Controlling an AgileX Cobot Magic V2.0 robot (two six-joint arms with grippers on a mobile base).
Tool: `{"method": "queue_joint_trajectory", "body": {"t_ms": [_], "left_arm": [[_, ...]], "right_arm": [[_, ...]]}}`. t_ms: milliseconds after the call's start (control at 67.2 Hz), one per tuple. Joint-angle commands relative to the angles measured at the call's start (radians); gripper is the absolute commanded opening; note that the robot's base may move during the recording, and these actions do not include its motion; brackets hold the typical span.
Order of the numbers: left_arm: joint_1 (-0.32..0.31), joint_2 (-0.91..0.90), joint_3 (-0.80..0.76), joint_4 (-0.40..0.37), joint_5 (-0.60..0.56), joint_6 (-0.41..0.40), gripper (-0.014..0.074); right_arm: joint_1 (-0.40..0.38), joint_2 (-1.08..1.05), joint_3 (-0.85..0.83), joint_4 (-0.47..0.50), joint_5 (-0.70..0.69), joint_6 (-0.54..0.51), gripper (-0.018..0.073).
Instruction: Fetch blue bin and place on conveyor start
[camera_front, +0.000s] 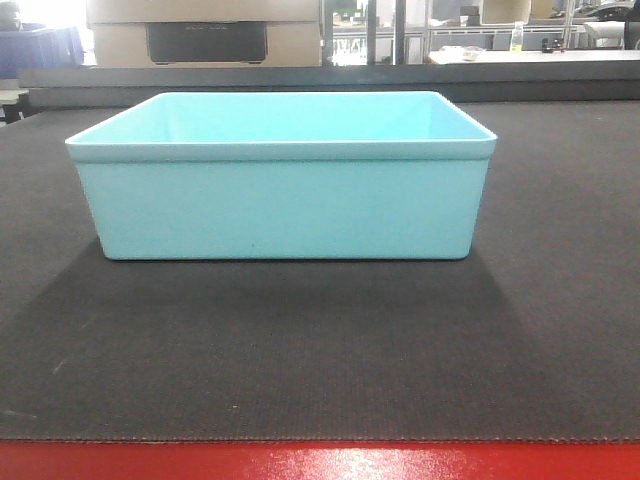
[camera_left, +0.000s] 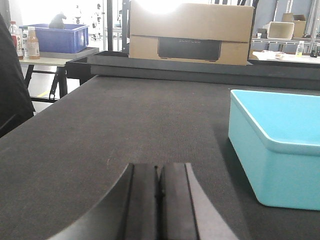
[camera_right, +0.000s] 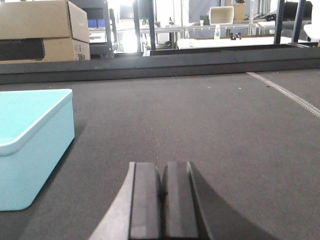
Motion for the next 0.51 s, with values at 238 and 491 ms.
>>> {"method": "queue_joint_trajectory", "body": {"t_ms": [238, 491], "left_arm": [[0.004, -0.006, -0.003, -0.006, -0.012, 0.000, -0.0111], [0.004, -0.006, -0.003, -0.006, -0.012, 0.000, -0.0111]], "right_arm": [[-0.007, -0.007, 0.000, -0.002, -0.038, -0.009, -0.0162], [-0.007, -0.007, 0.000, -0.002, -0.038, -0.009, -0.0162]]}}
